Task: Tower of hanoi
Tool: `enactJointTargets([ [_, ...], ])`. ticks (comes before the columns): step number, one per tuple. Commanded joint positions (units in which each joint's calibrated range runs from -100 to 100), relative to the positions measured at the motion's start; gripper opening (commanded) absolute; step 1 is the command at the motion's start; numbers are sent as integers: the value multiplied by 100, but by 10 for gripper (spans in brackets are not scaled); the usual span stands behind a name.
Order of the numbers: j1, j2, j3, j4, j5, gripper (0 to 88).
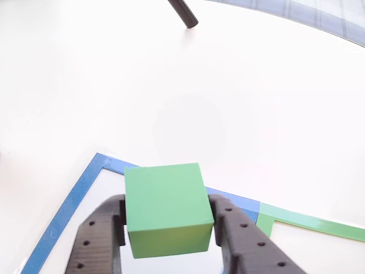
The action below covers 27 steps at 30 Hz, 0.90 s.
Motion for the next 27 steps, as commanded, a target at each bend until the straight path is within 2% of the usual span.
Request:
enactJointTargets([
  [1,-20,538,16,-966,36,75],
  [14,-231,2072,97,-2570,36,76],
  [22,-298,2557,-12,-2885,36,80],
  [27,-307,2686,-12,-2918,36,137],
])
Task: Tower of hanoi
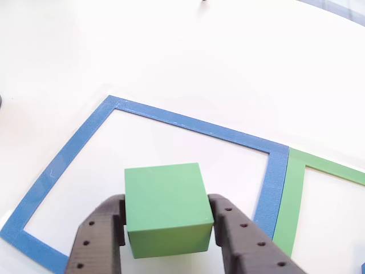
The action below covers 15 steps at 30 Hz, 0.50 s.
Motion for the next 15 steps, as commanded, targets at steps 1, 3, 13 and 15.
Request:
enactJointTargets([
  [1,-73,17,-118,-177,36,157],
  [3,-73,58,-118,-209,36,196],
  [13,-25,-185,-91,-185,36,277],
  [15,-6,-645,36,106,36,278],
])
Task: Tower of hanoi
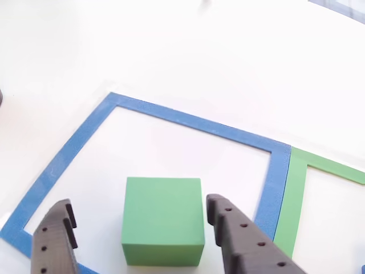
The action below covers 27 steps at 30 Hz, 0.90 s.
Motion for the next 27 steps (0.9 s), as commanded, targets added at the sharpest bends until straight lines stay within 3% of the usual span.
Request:
enactJointTargets([
  [1,46,-1111,181,430,18,275],
  [8,516,-4397,799,3531,18,225],
  [15,1225,-7869,681,7814,18,96],
  [20,1896,-8564,-892,10713,18,39],
  [27,2759,-8547,-3937,14308,18,26],
])
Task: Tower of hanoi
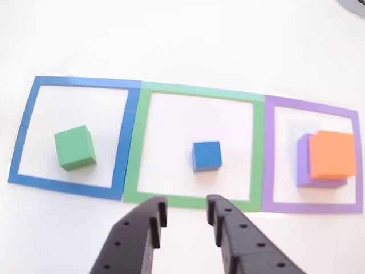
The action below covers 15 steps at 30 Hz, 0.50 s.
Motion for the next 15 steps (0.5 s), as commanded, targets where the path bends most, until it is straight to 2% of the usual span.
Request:
enactJointTargets([
  [1,562,-106,-2123,2218,18,26],
  [7,820,-66,-3596,3603,18,32],
  [15,983,-42,-3442,3651,18,53],
])
